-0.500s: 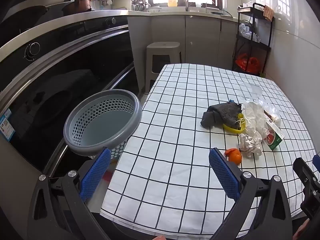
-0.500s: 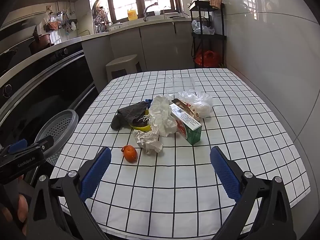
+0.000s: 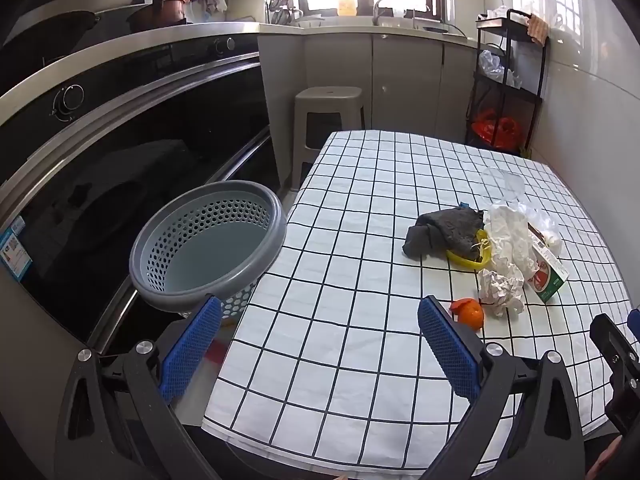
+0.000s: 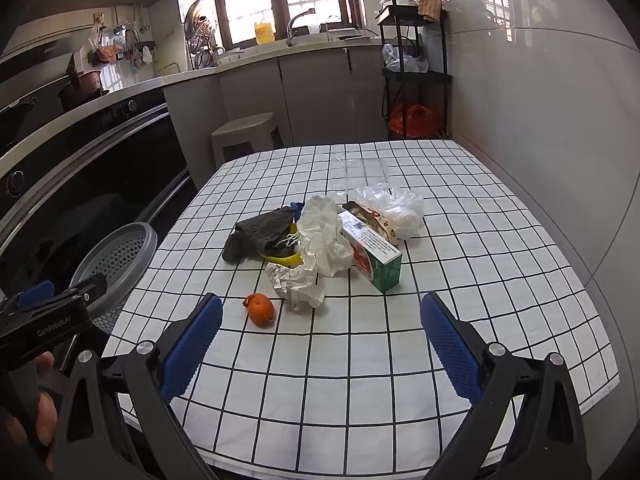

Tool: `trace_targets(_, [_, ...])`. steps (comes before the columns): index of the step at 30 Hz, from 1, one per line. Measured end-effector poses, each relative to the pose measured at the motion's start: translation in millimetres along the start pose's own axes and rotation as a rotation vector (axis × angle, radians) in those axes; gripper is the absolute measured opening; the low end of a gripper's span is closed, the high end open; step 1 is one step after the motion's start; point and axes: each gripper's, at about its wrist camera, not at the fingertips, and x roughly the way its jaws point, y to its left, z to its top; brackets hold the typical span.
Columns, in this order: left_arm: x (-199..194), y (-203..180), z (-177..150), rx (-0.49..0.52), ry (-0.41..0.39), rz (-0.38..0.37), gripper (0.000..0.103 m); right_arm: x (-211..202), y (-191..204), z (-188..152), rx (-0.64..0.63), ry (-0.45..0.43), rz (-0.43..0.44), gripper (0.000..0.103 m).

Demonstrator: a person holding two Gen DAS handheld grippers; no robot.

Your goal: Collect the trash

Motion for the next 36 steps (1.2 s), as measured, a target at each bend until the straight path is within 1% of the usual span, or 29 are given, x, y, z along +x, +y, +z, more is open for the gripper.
trace_targets(9, [-3.3, 7.1, 2.5, -0.015, -0.009, -0.008, 0.097, -5.8, 1.4, 2.2, -0.006, -0.006, -0.004, 0.095])
trace_targets(36, [-5.4, 9.8, 2.6, -0.021, -0.016, -0.009, 0.097, -11.2, 3.5, 5.5, -0.008, -0.018, 0.002, 0.095])
